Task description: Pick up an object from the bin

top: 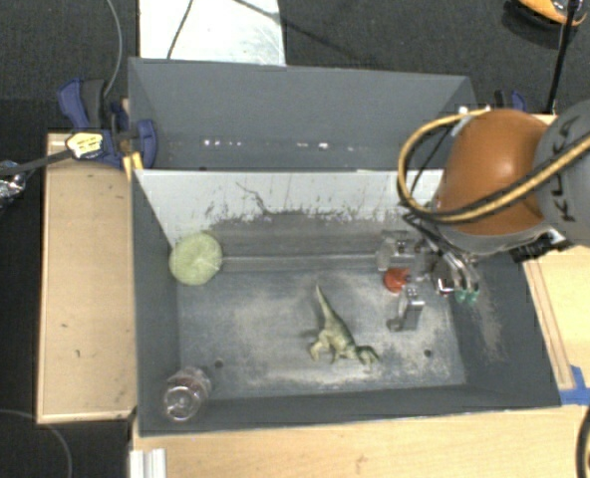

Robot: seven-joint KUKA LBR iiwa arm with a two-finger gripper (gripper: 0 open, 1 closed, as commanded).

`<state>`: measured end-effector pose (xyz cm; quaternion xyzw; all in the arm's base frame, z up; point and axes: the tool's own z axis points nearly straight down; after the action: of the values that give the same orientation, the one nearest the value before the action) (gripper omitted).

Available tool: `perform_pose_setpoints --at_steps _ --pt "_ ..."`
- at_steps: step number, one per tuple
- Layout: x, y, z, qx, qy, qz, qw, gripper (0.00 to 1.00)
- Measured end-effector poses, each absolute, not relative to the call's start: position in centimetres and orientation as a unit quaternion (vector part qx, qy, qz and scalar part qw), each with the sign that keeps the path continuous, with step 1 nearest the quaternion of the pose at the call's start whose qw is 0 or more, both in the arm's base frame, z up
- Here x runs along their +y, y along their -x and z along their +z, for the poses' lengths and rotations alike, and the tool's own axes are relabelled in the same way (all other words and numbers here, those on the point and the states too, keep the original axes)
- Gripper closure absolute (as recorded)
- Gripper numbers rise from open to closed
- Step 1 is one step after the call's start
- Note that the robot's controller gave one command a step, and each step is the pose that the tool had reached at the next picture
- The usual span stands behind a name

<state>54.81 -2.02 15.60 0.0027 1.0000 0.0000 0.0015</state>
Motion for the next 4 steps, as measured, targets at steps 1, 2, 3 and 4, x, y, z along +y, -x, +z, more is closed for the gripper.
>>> perform_pose_setpoints --at_steps 1,2,3,4 --pt "-2.0 -54.8 15.6 1.0 -0.003 0.0 0.002 0.0" --pt "0.0 -53.1 12.4 1.0 0.021 -0.001 0.006 0.0" --pt "1.2 -51.3 9.3 1.0 -0.001 0.001 0.0 0.0" --pt "5.0 -53.7 8.1 0.993 -0.122 0.001 0.008 1.0"
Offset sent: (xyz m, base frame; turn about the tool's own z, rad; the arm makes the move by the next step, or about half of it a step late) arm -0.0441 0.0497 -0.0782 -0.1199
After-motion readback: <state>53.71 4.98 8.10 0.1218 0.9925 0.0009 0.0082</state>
